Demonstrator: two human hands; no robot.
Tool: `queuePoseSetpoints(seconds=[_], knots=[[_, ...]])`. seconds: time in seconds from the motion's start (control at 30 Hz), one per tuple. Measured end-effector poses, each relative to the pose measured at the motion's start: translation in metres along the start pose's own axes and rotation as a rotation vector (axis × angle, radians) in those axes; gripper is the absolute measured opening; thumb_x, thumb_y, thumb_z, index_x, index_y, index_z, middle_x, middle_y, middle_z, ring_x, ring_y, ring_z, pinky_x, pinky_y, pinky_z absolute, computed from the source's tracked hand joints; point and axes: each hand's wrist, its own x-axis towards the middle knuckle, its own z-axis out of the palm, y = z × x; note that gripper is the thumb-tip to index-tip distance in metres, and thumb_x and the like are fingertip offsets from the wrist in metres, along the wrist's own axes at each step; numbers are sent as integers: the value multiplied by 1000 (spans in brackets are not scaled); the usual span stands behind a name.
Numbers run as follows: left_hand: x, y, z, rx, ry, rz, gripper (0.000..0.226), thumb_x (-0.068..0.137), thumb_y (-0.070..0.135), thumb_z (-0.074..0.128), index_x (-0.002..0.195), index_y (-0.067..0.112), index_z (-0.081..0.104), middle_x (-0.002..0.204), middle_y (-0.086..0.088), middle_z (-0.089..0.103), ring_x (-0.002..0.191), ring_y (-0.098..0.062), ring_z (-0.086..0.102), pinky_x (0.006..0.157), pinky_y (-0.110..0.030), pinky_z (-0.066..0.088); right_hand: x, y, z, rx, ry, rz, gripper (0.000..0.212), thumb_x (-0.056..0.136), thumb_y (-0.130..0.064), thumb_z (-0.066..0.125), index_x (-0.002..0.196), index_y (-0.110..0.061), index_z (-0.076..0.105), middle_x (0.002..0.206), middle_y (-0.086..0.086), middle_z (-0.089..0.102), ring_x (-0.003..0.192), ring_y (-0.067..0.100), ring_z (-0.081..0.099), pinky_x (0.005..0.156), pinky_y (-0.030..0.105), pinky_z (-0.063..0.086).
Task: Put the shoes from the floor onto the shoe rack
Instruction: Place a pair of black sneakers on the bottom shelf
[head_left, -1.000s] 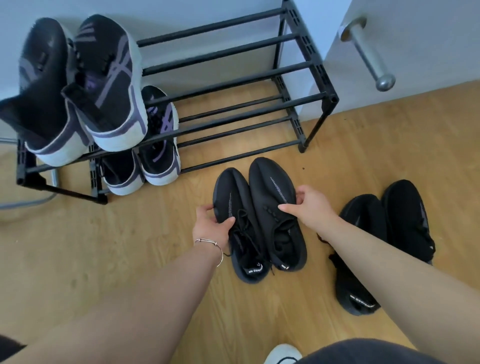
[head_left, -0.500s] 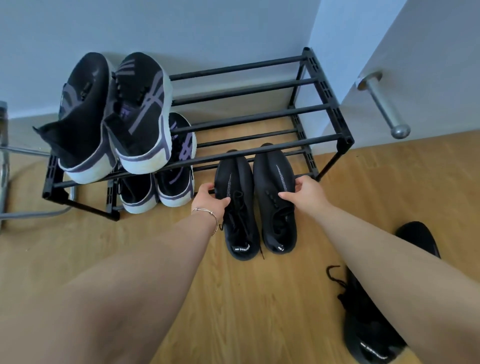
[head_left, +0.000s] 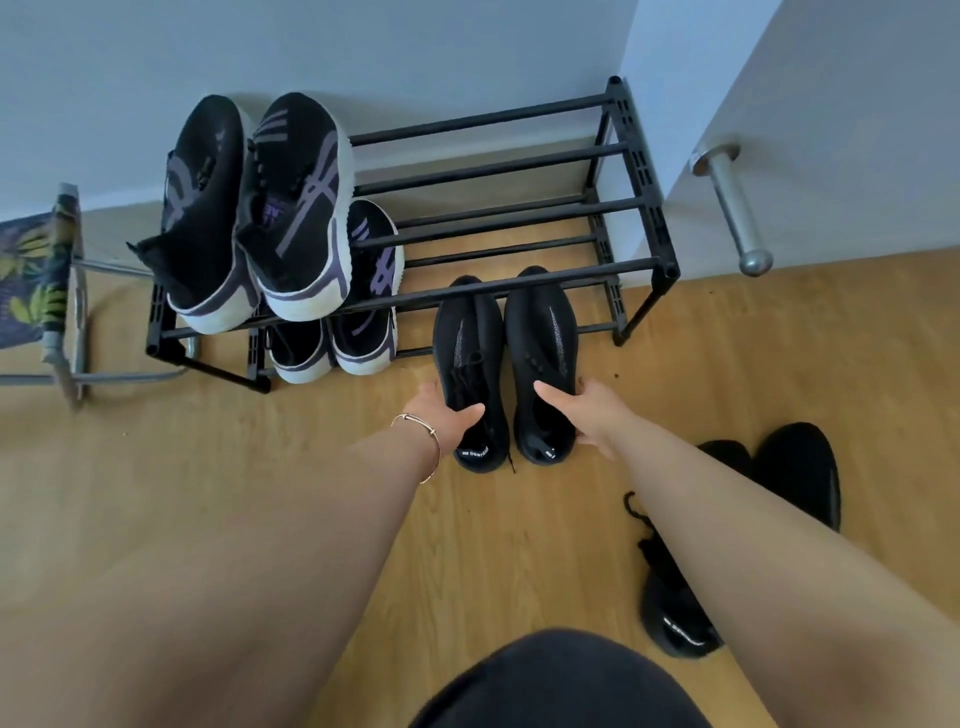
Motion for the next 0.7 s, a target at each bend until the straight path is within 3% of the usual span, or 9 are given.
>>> queuePoseSetpoints(seconds=[0.1,0.2,0.3,0.37,0.47,0.53,0.6,0.7], knots=[[-3,-12,2,12,24,-32,98,85,46,75,161,26,17,145,-6,54,111,-28,61,82,-34,47,0,13,10,-152,-33,-26,83,74,-51,83,143,-19,50,139,2,60,126,25,56,107,45,47],[10,-21,7,45,-32,-49,103,81,46,79,160,20,18,132,-1,57,99,-21,57,73,-28,43,10,12,9,-197,-22,-65,85,73,-43,87,144,-18,48,140,2,60,125,23,56,106,41,47],[20,-44,23,67,-119,2,94,74,42,85,150,21,34,108,19,56,84,-3,56,64,-20,46,15,26,1,-280,-75,-139,94,69,-54,85,147,-24,42,135,-9,57,120,15,54,92,29,45],[25,-59,34,40,-125,38,97,69,37,88,149,25,35,120,11,62,100,-9,64,82,-30,58,10,41,-5,-323,-116,-181,109,62,-61,84,152,-30,30,134,-16,50,122,10,49,90,24,41],[27,-65,40,131,-87,63,113,69,34,89,158,24,19,145,-4,50,123,-25,59,95,-37,55,8,64,-2,-340,-98,-231,120,62,-55,86,156,-38,15,146,-15,40,131,9,42,104,31,40],[30,-66,45,155,-34,89,113,72,33,88,159,21,17,151,-6,43,129,-26,54,102,-38,52,10,72,5,-342,-5,-287,112,67,-45,86,156,-35,18,148,-10,42,133,13,43,110,37,41],[32,-67,49,119,10,107,109,73,32,88,158,20,21,150,-6,45,130,-26,55,106,-42,50,12,74,11,-304,78,-328,96,72,-40,84,150,-37,29,138,-11,50,126,12,50,106,37,46],[37,-67,51,66,57,111,105,71,34,89,155,23,27,139,-4,53,122,-24,59,101,-42,53,16,73,15,-241,139,-351,85,76,-36,82,147,-37,36,128,-14,56,118,10,55,100,36,50]])
